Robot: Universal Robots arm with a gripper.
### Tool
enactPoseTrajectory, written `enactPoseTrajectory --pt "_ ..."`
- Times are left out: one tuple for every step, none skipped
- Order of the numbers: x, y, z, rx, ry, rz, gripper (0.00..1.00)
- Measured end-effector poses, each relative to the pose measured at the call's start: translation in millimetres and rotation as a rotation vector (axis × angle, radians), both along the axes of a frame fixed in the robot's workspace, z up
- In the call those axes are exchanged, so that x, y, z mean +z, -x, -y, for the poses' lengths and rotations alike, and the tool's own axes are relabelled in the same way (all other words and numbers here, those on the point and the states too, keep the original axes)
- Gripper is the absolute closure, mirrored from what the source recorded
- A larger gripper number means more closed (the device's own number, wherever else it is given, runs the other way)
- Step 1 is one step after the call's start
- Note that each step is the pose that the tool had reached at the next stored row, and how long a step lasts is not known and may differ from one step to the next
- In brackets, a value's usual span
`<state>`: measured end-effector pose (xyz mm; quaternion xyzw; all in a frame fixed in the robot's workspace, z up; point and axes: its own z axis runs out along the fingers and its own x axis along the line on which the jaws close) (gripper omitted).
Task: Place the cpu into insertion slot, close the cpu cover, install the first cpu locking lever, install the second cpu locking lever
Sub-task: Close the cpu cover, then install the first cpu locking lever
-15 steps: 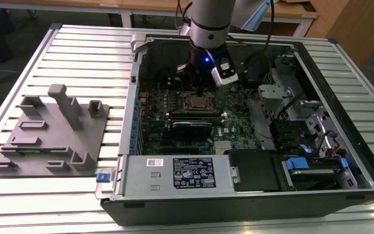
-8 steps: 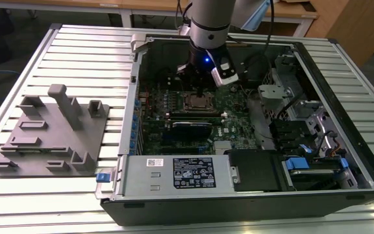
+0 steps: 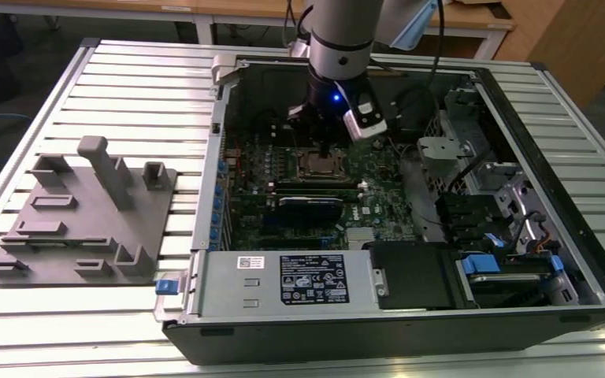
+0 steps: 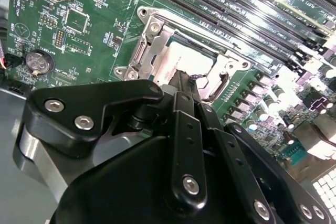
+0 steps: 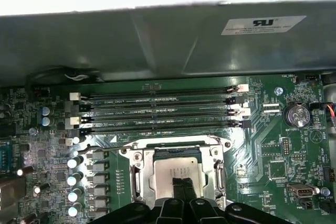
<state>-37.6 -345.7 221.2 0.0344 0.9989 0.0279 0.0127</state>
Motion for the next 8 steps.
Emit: enactPoseTrajectory --pt "-0.4 0.0 0.0 -0.001 0.0001 0.0 0.9" --pt "-0.4 0.0 0.0 -0.001 0.0004 -0.0001 0.9" --pt "-0.8 0.0 0.0 -0.001 0.0003 -0.0001 0.9" --pt "-1.1 0.0 0.0 -0.001 0.0003 -0.0001 0.9" --pt "-1.1 -0.1 0.0 -0.001 0.0002 0.0 0.9" --pt "-1.0 -0.1 0.0 -0.001 0.0 0.0001 0.9" --pt "-0.6 -0.1 0.0 -0.001 0.0002 0.0 0.9" --pt "-0.3 -0.1 0.0 -0.001 0.0002 0.0 0.9"
